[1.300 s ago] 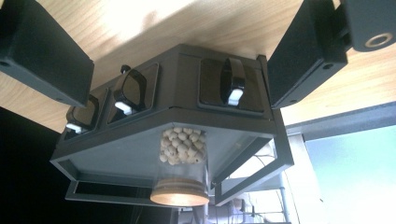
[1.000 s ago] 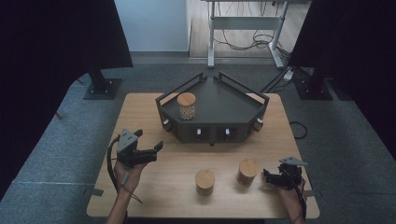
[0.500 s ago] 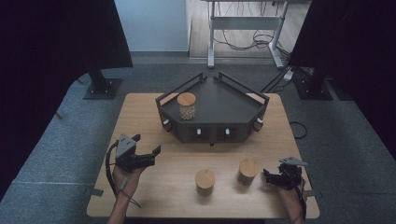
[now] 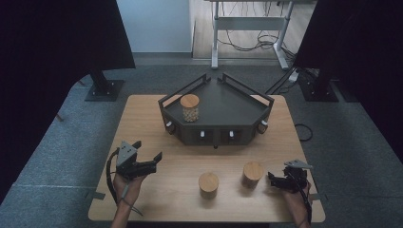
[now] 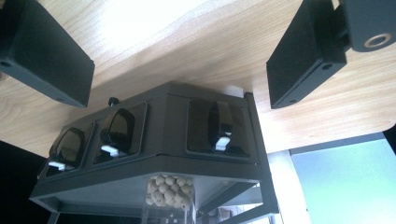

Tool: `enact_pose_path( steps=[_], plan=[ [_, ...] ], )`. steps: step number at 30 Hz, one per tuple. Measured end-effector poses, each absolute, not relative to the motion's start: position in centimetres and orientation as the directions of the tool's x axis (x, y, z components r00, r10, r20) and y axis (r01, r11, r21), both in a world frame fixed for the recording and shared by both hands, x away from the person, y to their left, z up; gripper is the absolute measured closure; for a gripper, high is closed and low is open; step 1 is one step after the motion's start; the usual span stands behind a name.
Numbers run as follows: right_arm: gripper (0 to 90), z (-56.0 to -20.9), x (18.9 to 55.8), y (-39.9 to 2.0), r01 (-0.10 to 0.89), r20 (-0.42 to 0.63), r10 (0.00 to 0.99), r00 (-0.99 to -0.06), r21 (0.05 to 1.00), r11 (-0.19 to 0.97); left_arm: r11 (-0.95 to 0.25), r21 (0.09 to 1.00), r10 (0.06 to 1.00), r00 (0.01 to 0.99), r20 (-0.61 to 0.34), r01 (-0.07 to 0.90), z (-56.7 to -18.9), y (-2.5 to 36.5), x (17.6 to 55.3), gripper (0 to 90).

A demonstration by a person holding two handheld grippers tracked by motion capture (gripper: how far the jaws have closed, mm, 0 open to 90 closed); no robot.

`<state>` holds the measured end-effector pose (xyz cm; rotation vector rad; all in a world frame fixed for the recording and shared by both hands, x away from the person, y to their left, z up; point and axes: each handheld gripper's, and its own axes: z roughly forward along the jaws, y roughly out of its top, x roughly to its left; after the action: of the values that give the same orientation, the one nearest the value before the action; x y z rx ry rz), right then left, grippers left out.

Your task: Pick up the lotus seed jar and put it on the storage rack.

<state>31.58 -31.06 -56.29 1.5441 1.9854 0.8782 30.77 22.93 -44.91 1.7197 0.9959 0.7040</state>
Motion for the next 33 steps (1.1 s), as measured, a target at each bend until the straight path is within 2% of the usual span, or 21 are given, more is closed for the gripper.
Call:
enact_pose_path(
  steps=[33],
  plan=[
    [6.3,-56.3,31.6,-31.1,0.664,0.018,0.967,-0.254,0.73,0.161,-0.173,0.925,0.888,0.461,-0.002,0.337,-48.6,23.8,29.7,7.6]
  ],
)
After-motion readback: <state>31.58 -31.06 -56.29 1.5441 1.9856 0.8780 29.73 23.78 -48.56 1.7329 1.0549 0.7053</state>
